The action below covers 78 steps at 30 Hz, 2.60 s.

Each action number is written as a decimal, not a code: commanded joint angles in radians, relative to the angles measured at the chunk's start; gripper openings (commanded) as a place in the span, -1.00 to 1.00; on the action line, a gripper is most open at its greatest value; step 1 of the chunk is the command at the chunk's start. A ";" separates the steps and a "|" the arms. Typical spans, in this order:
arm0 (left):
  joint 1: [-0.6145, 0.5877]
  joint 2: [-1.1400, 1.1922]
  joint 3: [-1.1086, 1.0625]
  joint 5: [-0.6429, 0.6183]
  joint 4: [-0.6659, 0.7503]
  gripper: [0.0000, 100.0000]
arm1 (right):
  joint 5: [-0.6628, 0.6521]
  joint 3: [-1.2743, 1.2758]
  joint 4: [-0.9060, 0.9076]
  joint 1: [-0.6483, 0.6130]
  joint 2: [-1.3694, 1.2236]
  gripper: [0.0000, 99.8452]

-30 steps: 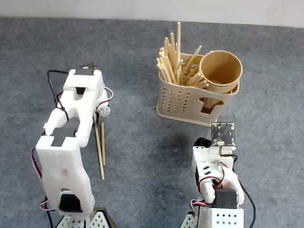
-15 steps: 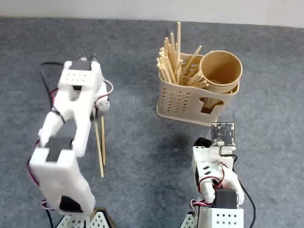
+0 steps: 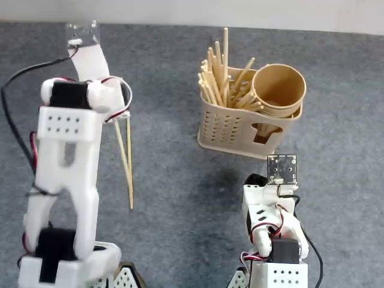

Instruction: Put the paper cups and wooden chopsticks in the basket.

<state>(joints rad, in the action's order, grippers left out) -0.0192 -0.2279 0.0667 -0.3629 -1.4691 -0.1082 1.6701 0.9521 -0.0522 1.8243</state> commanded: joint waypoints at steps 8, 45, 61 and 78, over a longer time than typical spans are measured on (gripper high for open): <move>0.240 -0.291 0.033 -0.011 0.371 -0.99 | 0.003 0.154 -0.018 0.013 0.016 -0.99; 0.426 -0.018 -0.061 -0.009 0.760 -0.69 | 0.003 0.154 -0.022 0.039 0.016 -0.99; 0.417 -0.239 -0.067 -0.006 0.577 -0.69 | 0.003 0.154 -0.022 0.039 0.016 -0.99; 0.097 -0.314 -0.242 0.316 0.180 -0.69 | 0.003 0.154 -0.022 0.039 0.016 -0.99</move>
<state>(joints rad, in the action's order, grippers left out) 0.1312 -0.5163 -0.0729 -0.1097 -1.2927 -0.1082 1.6701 0.9490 -0.0230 1.8243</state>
